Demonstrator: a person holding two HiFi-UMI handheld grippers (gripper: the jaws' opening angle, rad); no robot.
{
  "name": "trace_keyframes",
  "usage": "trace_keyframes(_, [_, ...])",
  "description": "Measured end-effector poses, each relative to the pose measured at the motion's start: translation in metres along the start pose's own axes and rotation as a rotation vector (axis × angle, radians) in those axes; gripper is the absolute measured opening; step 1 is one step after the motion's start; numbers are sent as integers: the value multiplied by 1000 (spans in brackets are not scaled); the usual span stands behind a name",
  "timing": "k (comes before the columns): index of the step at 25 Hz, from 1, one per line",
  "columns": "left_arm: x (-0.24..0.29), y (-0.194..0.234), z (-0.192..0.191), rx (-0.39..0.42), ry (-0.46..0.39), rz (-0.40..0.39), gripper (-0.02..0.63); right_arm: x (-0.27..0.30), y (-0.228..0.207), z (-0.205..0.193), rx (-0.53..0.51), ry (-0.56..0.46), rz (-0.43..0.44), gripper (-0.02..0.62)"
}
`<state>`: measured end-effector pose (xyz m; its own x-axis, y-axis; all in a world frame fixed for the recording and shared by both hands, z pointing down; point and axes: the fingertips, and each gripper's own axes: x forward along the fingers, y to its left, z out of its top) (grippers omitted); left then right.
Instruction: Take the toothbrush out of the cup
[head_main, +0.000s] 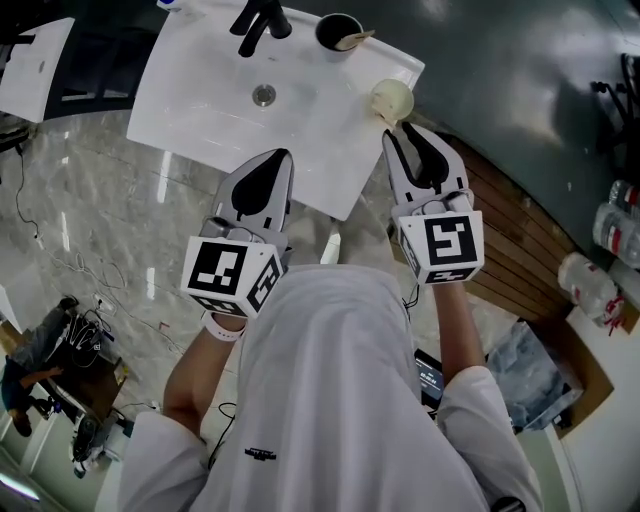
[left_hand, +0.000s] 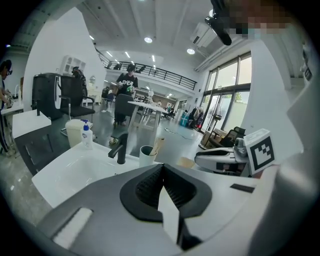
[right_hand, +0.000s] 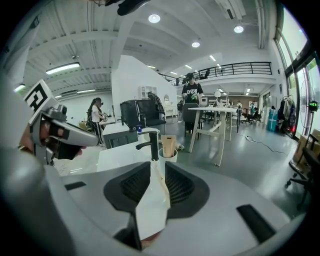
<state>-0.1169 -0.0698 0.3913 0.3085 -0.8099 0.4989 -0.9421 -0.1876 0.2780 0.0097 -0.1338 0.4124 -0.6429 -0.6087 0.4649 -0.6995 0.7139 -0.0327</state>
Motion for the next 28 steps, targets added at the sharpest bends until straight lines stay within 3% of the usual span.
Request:
trace_keyframes(8, [13, 6, -6, -28, 14, -3, 6, 26, -1, -23, -85, 55, 8, 80])
trace_keyframes(28, [9, -1, -4, -23, 1, 2, 6, 23, -12, -17, -89, 39, 1, 9])
